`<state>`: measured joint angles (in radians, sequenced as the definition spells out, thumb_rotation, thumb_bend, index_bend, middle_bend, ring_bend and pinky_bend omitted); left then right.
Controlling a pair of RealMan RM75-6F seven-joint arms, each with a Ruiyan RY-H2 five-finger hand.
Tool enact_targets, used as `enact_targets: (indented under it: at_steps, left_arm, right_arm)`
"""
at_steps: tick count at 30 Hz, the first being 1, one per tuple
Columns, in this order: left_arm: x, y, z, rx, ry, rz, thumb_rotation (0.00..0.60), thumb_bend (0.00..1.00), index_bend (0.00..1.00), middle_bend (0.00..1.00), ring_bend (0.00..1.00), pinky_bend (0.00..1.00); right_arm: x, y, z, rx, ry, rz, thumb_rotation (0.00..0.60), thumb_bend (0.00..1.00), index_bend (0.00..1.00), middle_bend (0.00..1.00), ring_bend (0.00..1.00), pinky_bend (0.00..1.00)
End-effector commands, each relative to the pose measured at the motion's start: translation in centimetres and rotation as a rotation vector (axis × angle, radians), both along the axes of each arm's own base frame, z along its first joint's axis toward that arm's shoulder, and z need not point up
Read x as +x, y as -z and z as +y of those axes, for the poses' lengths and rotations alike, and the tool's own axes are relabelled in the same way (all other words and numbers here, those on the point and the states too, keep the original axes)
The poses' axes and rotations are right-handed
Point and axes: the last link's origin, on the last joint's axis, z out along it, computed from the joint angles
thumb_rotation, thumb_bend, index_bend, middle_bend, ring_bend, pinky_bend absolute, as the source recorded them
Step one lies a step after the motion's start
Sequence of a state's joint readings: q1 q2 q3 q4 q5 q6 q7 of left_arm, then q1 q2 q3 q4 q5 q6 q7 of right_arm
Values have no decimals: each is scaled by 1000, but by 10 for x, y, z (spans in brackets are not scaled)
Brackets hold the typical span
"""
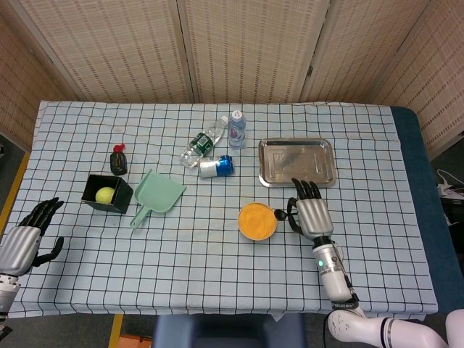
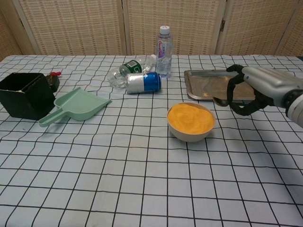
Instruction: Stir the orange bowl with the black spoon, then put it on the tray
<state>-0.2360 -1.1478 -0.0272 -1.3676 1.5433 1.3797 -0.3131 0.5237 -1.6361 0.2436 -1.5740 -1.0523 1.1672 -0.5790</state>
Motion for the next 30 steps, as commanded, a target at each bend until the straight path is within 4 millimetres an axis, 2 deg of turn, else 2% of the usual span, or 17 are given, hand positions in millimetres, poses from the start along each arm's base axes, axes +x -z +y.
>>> enact_targets:
  at_steps: [1,9,13,20,27,30]
  left_arm:
    - [0,0,0,-1,0,0,600,485,0,0,0,210]
    - [0,-1,-1,-1,1,-3,600,485,0,0,0,210]
    - [0,-2,-1,1,3,-7,600,485,0,0,0,209]
    - [-1,-3,-1,2,4,-14,600,485,0,0,0,209]
    - [-1,-3,0,-2,2,-15,600,485,0,0,0,210]
    - [-1,-3,0,1,3,-14,600,484,0,0,0,209]
  right_arm:
    - [16,2,-5,10,-30,26,600,452,706,41,0,0]
    - [38,19,-6,55,-67,49,600,452,697,41,0,0]
    - [42,27,-4,78,-75,74,600,452,670,42,0,0]
    - [46,34,-5,94,-80,84,600,451,523,40,0,0]
    - [46,29,-3,87,-88,78,600,451,385,39,0,0]
    - [46,27,-2,89,-90,74,600,451,362,39,0,0]
